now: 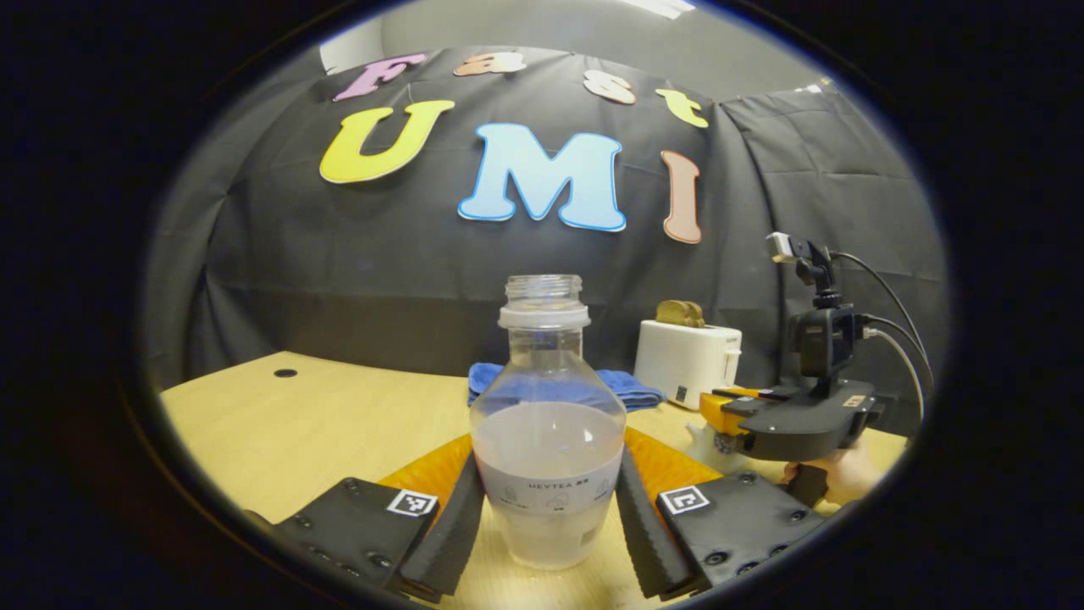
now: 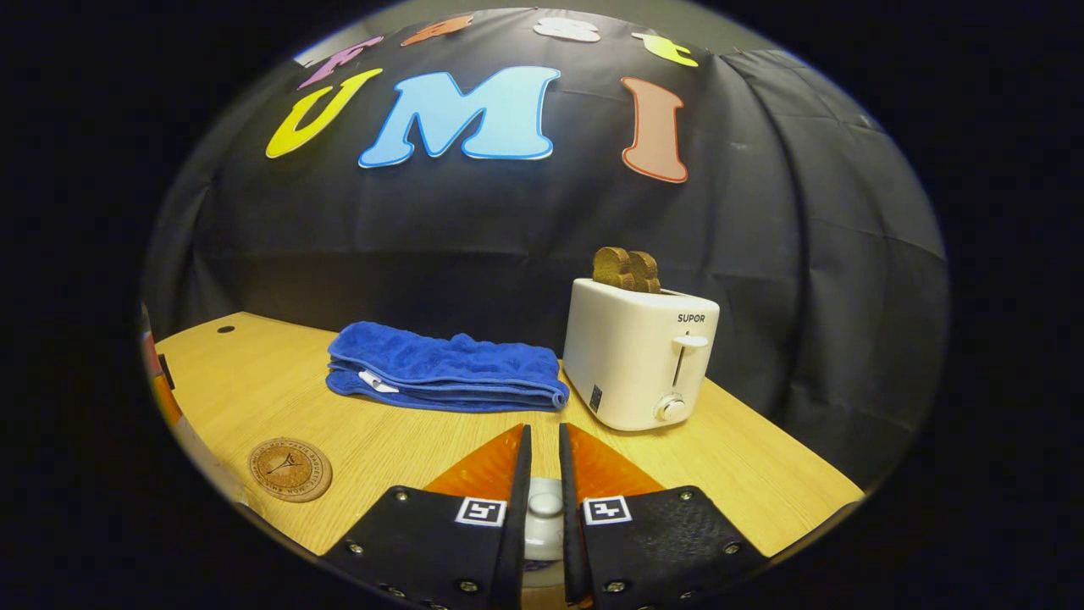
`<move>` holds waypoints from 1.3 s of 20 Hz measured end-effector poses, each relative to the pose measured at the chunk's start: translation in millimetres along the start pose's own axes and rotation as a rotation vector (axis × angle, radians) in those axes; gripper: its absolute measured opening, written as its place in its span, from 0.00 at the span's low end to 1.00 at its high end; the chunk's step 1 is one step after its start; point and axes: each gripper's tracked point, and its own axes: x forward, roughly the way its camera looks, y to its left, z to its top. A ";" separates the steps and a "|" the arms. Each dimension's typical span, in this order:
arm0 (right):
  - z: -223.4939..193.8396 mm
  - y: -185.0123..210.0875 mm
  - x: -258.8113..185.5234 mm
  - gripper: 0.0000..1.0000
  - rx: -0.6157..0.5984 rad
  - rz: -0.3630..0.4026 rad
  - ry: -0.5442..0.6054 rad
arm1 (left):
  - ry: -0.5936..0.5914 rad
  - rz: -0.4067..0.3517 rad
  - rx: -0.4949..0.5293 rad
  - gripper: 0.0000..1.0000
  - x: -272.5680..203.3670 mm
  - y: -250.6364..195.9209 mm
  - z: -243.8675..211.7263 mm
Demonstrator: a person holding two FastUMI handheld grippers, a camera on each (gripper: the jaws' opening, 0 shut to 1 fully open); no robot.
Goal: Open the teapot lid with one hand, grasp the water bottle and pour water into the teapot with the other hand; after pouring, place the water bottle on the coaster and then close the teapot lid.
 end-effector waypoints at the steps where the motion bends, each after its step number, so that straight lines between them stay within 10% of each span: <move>1: -1.1 0.4 1.1 0.19 0.022 0.009 0.003 | 0.002 -0.004 -0.001 0.85 0.6 -1.7 -1.6; 14: 38.9 0.6 -16.8 0.10 -0.017 -0.010 -0.119 | 0.009 -0.033 0.026 0.86 2.1 -10.8 1.2; 26: 27.8 -98.1 -30.7 0.10 -0.005 -0.109 -0.040 | 0.190 -0.095 0.609 0.86 55.5 -37.9 -11.9</move>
